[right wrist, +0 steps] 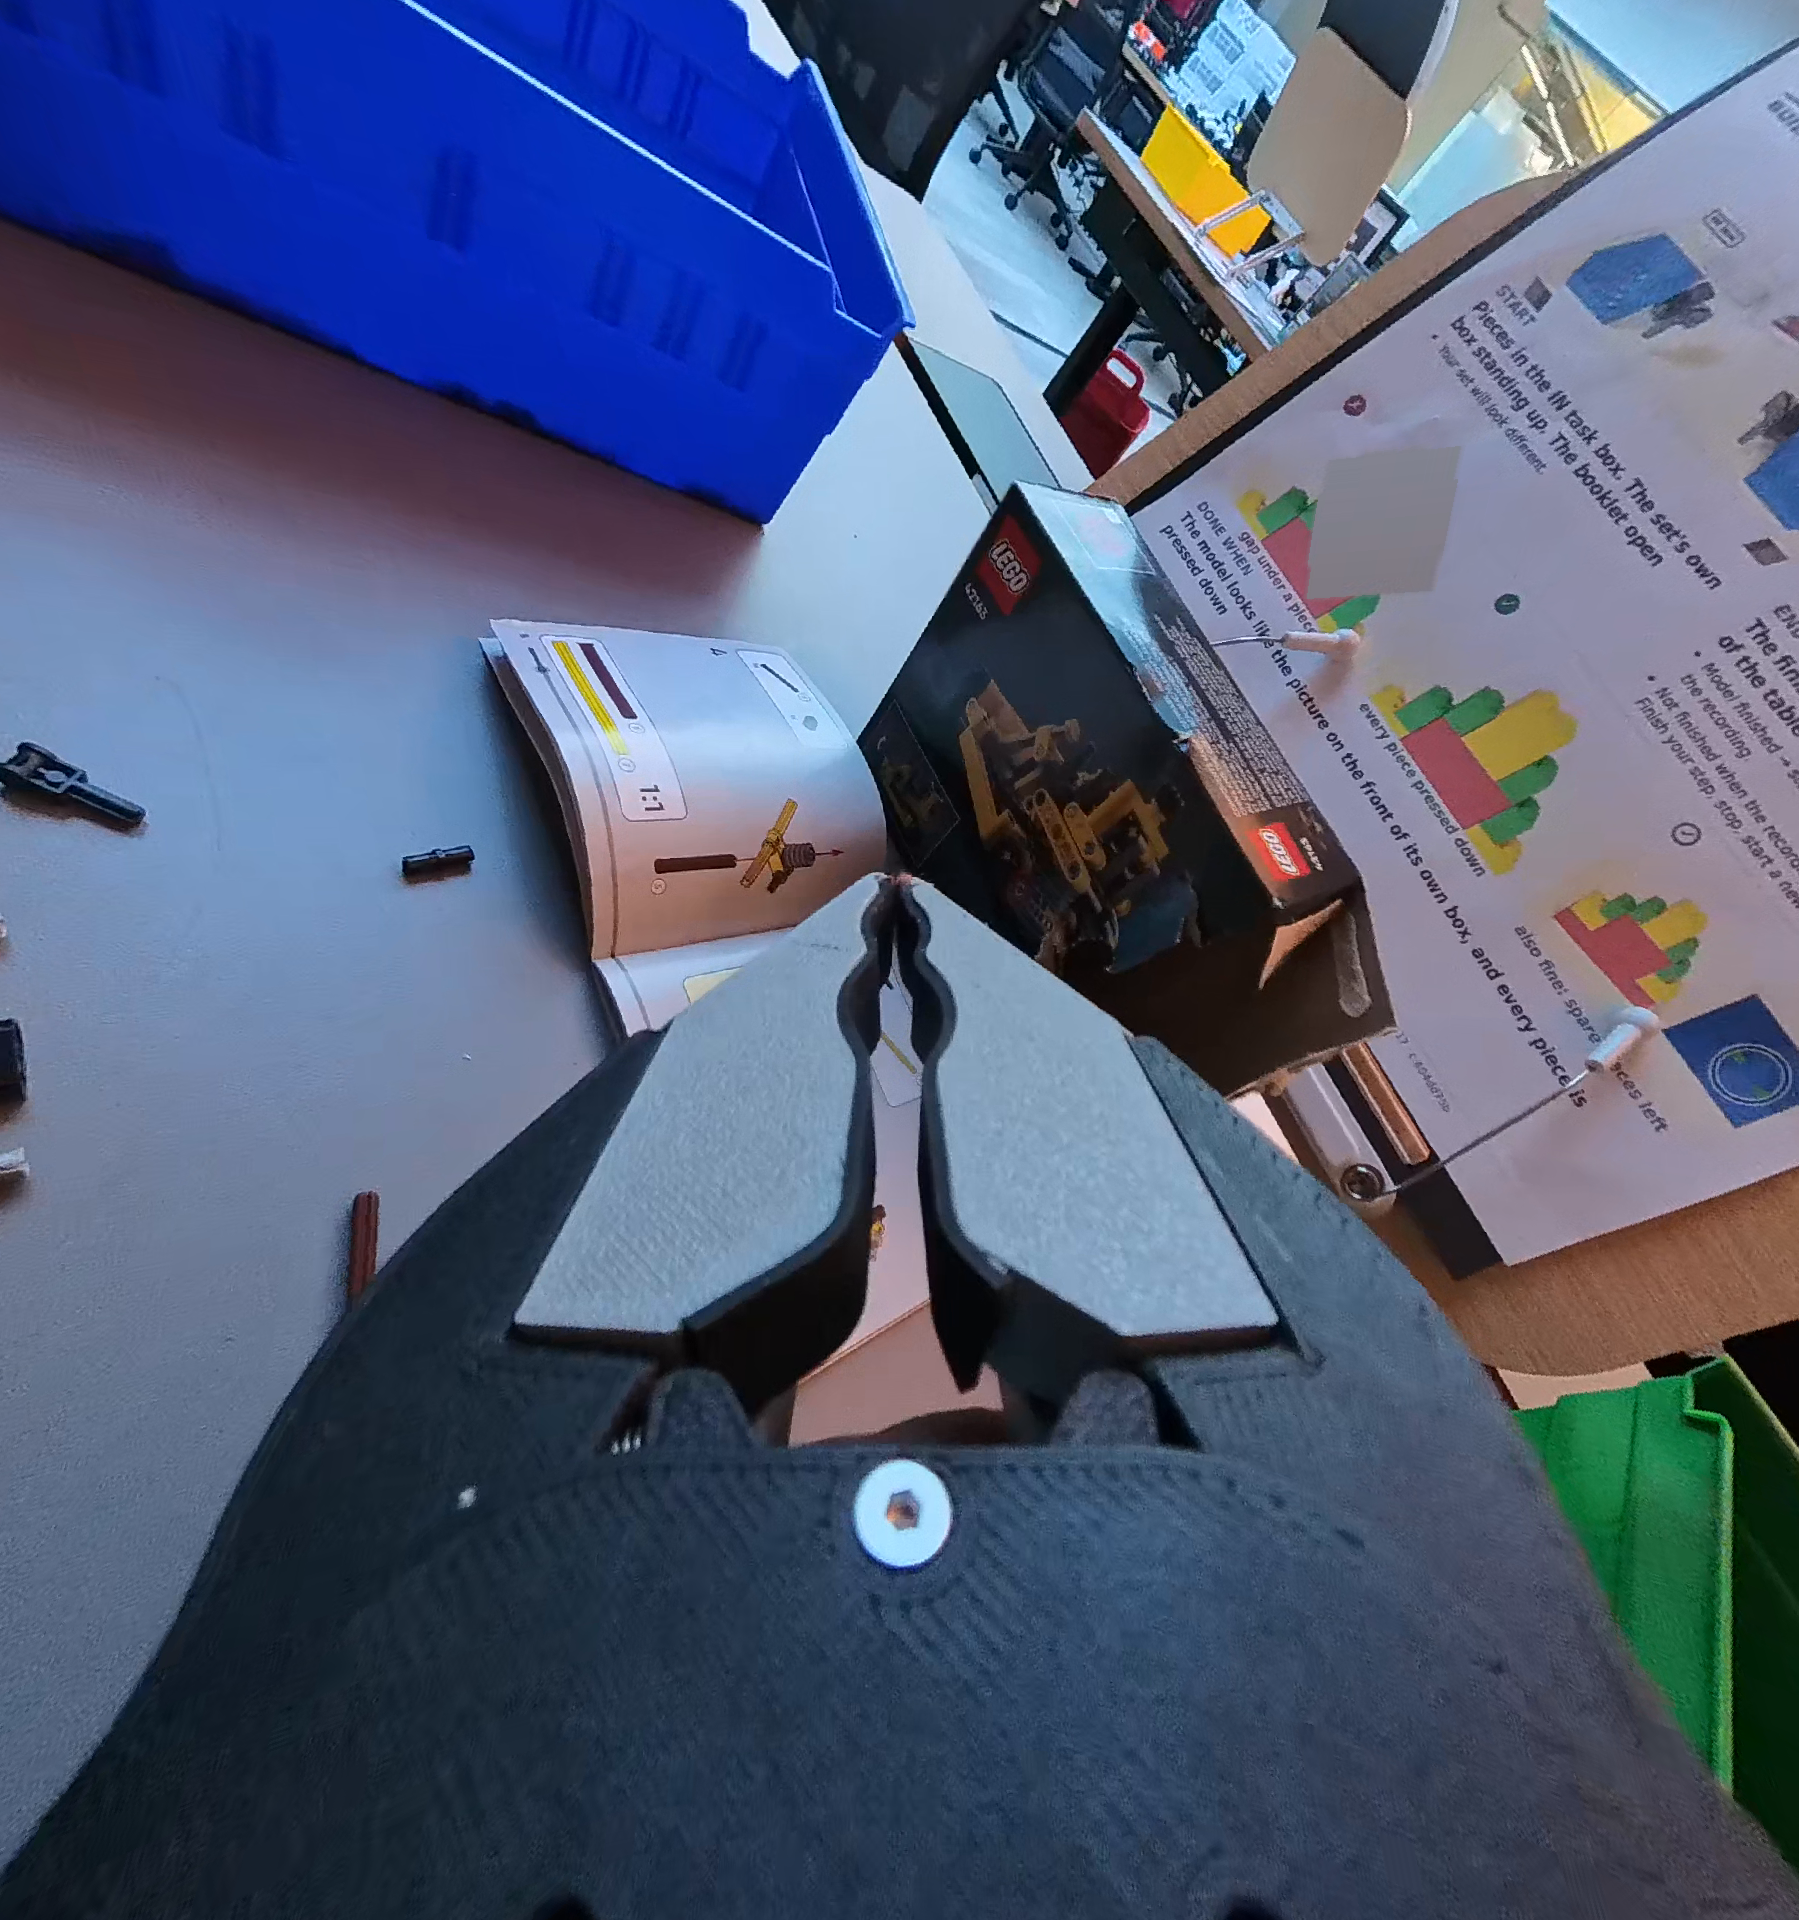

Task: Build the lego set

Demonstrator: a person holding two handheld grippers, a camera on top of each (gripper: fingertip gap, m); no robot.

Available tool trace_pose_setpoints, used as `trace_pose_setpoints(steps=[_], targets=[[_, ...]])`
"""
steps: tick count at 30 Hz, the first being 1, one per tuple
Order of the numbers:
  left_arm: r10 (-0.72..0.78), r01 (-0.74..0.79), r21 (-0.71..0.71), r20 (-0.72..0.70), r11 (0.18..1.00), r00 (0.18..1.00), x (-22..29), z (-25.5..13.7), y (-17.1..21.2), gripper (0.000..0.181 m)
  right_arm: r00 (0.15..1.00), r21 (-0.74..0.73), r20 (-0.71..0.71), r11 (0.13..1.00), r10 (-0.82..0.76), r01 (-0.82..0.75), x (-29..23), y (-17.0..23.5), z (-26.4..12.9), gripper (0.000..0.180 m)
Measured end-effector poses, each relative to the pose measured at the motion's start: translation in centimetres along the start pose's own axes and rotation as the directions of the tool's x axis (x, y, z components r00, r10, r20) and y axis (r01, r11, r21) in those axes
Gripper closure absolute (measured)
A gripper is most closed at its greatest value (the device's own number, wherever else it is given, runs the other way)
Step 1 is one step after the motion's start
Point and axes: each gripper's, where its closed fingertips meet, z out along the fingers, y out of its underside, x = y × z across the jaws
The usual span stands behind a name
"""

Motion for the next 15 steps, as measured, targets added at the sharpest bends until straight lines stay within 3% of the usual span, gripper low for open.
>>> trace_pose_setpoints(steps=[15], targets=[[0.048,-0.049,-0.037,-0.025,0.998,0.999,-0.33,0.20,0.11,0.160,1.000,-0.016,-0.001,1.000,-0.018,0.018,-0.10,0.15,-0.01,0.180]])
